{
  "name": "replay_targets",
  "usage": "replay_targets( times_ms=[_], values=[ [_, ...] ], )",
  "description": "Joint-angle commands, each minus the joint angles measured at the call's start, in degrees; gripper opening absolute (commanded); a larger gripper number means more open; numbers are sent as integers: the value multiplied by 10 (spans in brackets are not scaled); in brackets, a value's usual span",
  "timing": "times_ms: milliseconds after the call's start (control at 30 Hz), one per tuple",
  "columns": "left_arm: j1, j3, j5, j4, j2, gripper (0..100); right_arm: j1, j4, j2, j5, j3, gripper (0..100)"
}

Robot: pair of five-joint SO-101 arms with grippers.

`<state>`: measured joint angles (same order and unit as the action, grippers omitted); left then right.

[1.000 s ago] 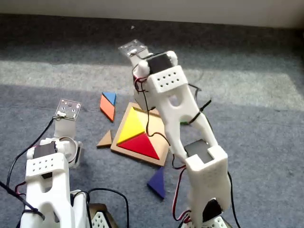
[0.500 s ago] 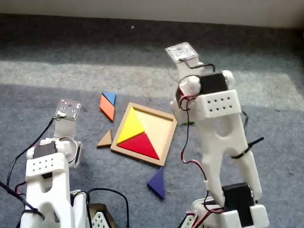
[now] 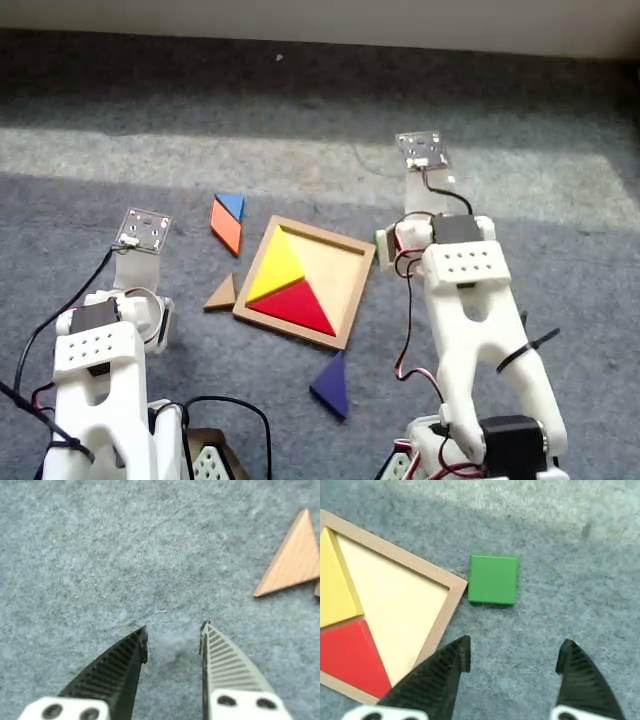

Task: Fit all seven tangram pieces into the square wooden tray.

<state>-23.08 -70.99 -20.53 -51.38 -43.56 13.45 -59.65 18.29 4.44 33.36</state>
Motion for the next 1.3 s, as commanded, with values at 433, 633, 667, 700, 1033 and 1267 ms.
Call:
replay_targets(
  times_ms=[433,633,667,700,1033,1267],
  values=[
    [-6,1,-3,7,-5,181,29,25,-329,-20,-286,279],
    [-6,1,-3,7,-5,181,8,23,-404,-20,-331,279],
    [-6,1,-3,7,-5,181,4,23,-415,-20,-338,278],
    [-6,1,-3,7,-5,181,0,22,-425,-20,-344,278],
    [-4,1,-3,8,-5,181,-10,-22,-440,-19,-349,67],
    [10,1,-3,8,-5,181,-20,-50,-401,-18,-349,60]
  ],
)
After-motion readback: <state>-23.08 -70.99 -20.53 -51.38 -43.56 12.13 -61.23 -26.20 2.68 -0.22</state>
